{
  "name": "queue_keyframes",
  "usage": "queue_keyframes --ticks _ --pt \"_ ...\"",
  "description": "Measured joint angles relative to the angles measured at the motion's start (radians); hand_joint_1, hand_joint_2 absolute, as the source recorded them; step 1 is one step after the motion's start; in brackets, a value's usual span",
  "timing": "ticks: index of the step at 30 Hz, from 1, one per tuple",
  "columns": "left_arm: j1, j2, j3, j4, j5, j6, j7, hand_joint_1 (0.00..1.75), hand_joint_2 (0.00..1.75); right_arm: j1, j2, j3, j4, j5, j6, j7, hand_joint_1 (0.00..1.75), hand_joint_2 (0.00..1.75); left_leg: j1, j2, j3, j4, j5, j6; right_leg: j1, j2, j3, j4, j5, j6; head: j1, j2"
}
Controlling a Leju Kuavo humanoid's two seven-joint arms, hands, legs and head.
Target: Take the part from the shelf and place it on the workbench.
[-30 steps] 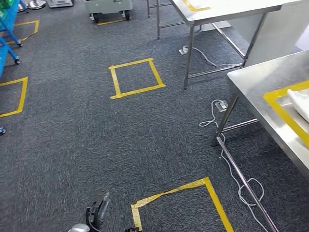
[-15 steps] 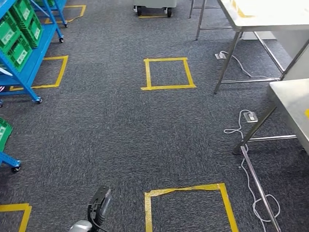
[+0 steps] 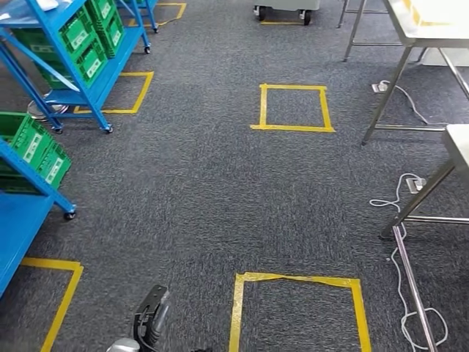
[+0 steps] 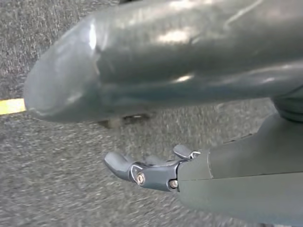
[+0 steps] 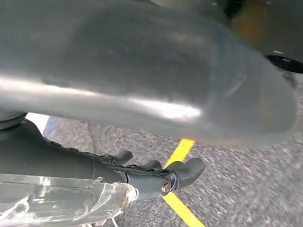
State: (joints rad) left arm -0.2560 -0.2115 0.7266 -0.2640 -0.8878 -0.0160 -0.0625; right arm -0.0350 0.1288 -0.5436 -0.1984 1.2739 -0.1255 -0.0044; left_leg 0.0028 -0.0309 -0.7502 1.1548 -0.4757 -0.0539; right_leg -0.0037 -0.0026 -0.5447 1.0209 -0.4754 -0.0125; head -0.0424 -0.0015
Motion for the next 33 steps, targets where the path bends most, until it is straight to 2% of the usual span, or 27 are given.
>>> queue_keyframes --ticks 1,2,3,4,5,7,8,9,10,11,12,13,15,17,18,19,21,22,23,24,26,27,28,29,30,31,33 --pt "-0.001 0.0 -0.001 0.0 0.0 0.0 0.0 0.0 0.0 0.002 -0.001 0.0 0.0 0.001 0.0 0.0 0.0 0.0 0.001 0.011 -0.013 0.066 -0.027 -0.002 0.001 -0.017 -0.013 0.0 0.008 0.0 -0.001 0.0" --pt "0.0 0.0 -0.001 0.0 0.0 0.0 -0.001 0.0 0.0 0.004 -0.001 0.0 0.0 0.001 0.0 0.0 0.0 0.0 0.002 0.016 -0.014 0.111 -0.027 -0.004 0.002 -0.034 -0.026 0.0 0.016 0.001 -0.001 0.0" --pt "0.002 0.001 -0.001 0.0 0.001 0.001 -0.003 0.0 0.0 0.004 -0.002 0.0 0.0 0.002 0.0 0.0 0.0 0.0 0.002 0.019 0.0 0.125 -0.01 -0.006 0.002 -0.05 -0.037 0.0 0.023 0.003 -0.001 0.0" --pt "0.005 0.004 -0.001 0.0 0.002 0.001 -0.005 0.0 0.0 0.004 -0.001 0.0 0.0 0.004 -0.001 0.001 0.0 0.0 0.003 0.025 0.033 0.099 0.013 -0.006 0.002 -0.065 -0.047 0.0 0.028 0.005 -0.001 0.0" --pt "0.007 0.007 -0.002 -0.001 0.005 0.002 -0.009 0.0 0.0 0.003 -0.001 0.0 0.0 0.006 -0.002 0.002 0.0 0.0 0.002 0.044 0.086 0.041 0.028 -0.004 0.001 -0.079 -0.053 0.0 0.032 0.008 -0.001 0.0" --pt "0.006 0.016 -0.002 -0.006 0.014 -0.002 -0.023 0.0 0.0 0.004 0.001 0.0 0.0 0.012 -0.006 0.006 0.0 0.0 -0.006 0.104 0.205 -0.106 0.011 0.007 0.003 -0.105 -0.056 0.001 0.031 0.019 -0.004 0.0" --pt "0.004 0.019 -0.002 -0.008 0.019 -0.007 -0.031 0.0 0.0 0.004 0.003 0.0 -0.001 0.015 -0.008 0.008 0.0 0.0 -0.01 0.125 0.241 -0.156 -0.008 0.016 0.004 -0.121 -0.051 0.001 0.029 0.026 -0.005 0.0" --pt "0.003 0.025 -0.002 -0.01 0.023 -0.012 -0.037 0.0 0.0 0.004 0.004 0.0 -0.001 0.017 -0.01 0.01 0.0 0.0 -0.012 0.127 0.259 -0.183 -0.022 0.027 0.003 -0.135 -0.046 0.007 0.033 0.035 -0.006 0.0" --pt "0.005 0.032 -0.002 -0.011 0.025 -0.017 -0.042 0.0 0.0 0.002 0.006 0.0 -0.001 0.019 -0.011 0.011 0.0 0.0 -0.012 0.111 0.262 -0.192 -0.027 0.038 0.0 -0.147 -0.04 0.013 0.037 0.044 -0.006 0.0" --pt "0.012 0.038 -0.002 -0.012 0.027 -0.022 -0.045 0.0 0.0 0.0 0.007 0.0 -0.001 0.02 -0.012 0.012 0.0 0.0 -0.01 0.095 0.267 -0.195 -0.028 0.046 -0.005 -0.142 -0.038 0.024 0.04 0.053 -0.004 0.0" --pt "0.02 0.046 -0.002 -0.013 0.029 -0.025 -0.048 0.0 0.0 0.0 0.008 0.0 -0.001 0.021 -0.012 0.012 0.0 0.0 -0.007 0.08 0.274 -0.196 -0.027 0.052 -0.01 -0.12 -0.043 0.045 0.038 0.06 -0.003 0.0" --pt "0.026 0.052 -0.002 -0.014 0.03 -0.028 -0.049 0.0 0.0 -0.001 0.009 0.001 -0.001 0.021 -0.013 0.012 0.0 0.0 -0.006 0.066 0.282 -0.196 -0.028 0.057 -0.014 -0.087 -0.06 0.078 0.023 0.066 0.0 0.0" --pt "0.033 0.06 -0.001 -0.014 0.033 -0.031 -0.052 0.0 0.0 0.001 0.01 0.001 -0.001 0.023 -0.012 0.012 0.0 0.0 -0.004 0.038 0.291 -0.196 -0.034 0.064 -0.018 -0.023 -0.13 0.191 -0.02 0.071 0.006 0.0" --pt "0.039 0.064 -0.001 -0.014 0.035 -0.03 -0.055 0.0 0.0 0.006 0.01 0.001 -0.001 0.027 -0.009 0.013 0.0 0.0 -0.004 0.004 0.304 -0.195 -0.046 0.066 -0.017 -0.003 -0.2 0.277 -0.036 0.073 0.011 0.0" --pt "0.044 0.066 -0.001 -0.014 0.036 -0.03 -0.055 0.0 0.0 0.008 0.01 0.001 -0.001 0.029 -0.009 0.014 0.0 0.0 -0.003 -0.013 0.314 -0.195 -0.053 0.065 -0.016 -0.001 -0.214 0.275 -0.023 0.074 0.012 0.0" --pt "0.05 0.068 -0.001 -0.014 0.036 -0.029 -0.056 0.0 0.0 0.009 0.01 0.001 -0.001 0.031 -0.009 0.014 0.0 0.0 -0.001 -0.029 0.328 -0.195 -0.063 0.062 -0.017 0.003 -0.21 0.236 0.003 0.074 0.012 0.0" --pt "0.056 0.071 -0.002 -0.014 0.038 -0.028 -0.057 0.0 0.0 0.011 0.01 0.001 0.0 0.034 -0.009 0.014 0.0 0.0 0.004 -0.059 0.358 -0.194 -0.088 0.054 -0.021 0.031 -0.18 0.11 0.081 0.079 0.015 0.0" --pt "0.056 0.072 -0.002 -0.014 0.038 -0.027 -0.057 0.0 0.0 0.012 0.01 0.001 0.002 0.035 -0.008 0.014 0.0 0.0 0.007 -0.072 0.367 -0.196 -0.1 0.048 -0.022 0.048 -0.167 0.059 0.106 0.078 0.017 0.0" --pt "0.055 0.074 -0.002 -0.014 0.039 -0.027 -0.058 0.0 0.0 0.011 0.01 0.001 0.003 0.036 -0.008 0.014 0.0 0.0 0.011 -0.081 0.372 -0.202 -0.109 0.042 -0.021 0.061 -0.16 0.03 0.12 0.073 0.019 0.0" --pt "0.055 0.075 -0.002 -0.014 0.039 -0.026 -0.059 0.0 0.0 0.01 0.01 0.002 0.004 0.037 -0.008 0.014 0.0 0.0 0.014 -0.089 0.376 -0.209 -0.111 0.034 -0.019 0.066 -0.156 0.018 0.119 0.065 0.022 0.0" --pt "0.056 0.079 -0.002 -0.014 0.039 -0.026 -0.06 0.0 0.0 0.006 0.01 0.003 0.004 0.038 -0.008 0.015 0.0 0.0 0.018 -0.089 0.37 -0.199 -0.091 0.023 -0.013 0.048 -0.135 0.01 0.1 0.044 0.02 0.0" --pt "0.056 0.08 -0.002 -0.014 0.039 -0.026 -0.061 0.0 0.0 0.007 0.01 0.004 0.003 0.039 -0.008 0.015 0.0 0.0 0.017 -0.072 0.348 -0.153 -0.065 0.02 -0.012 0.038 -0.118 0.002 0.089 0.035 0.019 0.0" --pt "0.056 0.081 -0.002 -0.014 0.039 -0.026 -0.061 0.0 0.0 0.008 0.01 0.005 0.003 0.039 -0.008 0.015 0.0 0.0 0.013 -0.048 0.305 -0.082 -0.041 0.02 -0.01 0.027 -0.096 -0.005 0.077 0.029 0.017 0.0" --pt "0.056 0.081 -0.002 -0.014 0.039 -0.026 -0.062 0.0 0.0 0.011 0.01 0.007 0.004 0.039 -0.008 0.014 0.0 0.0 0.009 -0.02 0.249 0.001 -0.032 0.02 -0.007 0.017 -0.072 -0.015 0.063 0.025 0.016 0.0" --pt "0.058 0.081 -0.002 -0.014 0.039 -0.026 -0.062 0.0 0.0 0.013 0.011 0.007 0.004 0.04 -0.007 0.014 0.0 0.0 0.004 0.002 0.188 0.074 -0.047 0.023 -0.003 0.006 -0.046 -0.023 0.047 0.022 0.015 0.0" --pt "0.062 0.081 -0.003 -0.014 0.039 -0.026 -0.063 0.0 0.0 0.015 0.01 0.008 0.005 0.04 -0.007 0.014 0.0 0.0 -0.001 0.013 0.133 0.119 -0.088 0.025 0.0 -0.006 -0.018 -0.031 0.03 0.019 0.015 0.0" --pt "0.07 0.083 -0.003 -0.014 0.04 -0.026 -0.063 0.0 0.0 0.017 0.01 0.008 0.005 0.04 -0.007 0.014 0.0 0.0 -0.007 0.017 0.062 0.13 -0.186 0.032 0.007 -0.026 0.045 -0.046 -0.007 0.013 0.015 0.0"
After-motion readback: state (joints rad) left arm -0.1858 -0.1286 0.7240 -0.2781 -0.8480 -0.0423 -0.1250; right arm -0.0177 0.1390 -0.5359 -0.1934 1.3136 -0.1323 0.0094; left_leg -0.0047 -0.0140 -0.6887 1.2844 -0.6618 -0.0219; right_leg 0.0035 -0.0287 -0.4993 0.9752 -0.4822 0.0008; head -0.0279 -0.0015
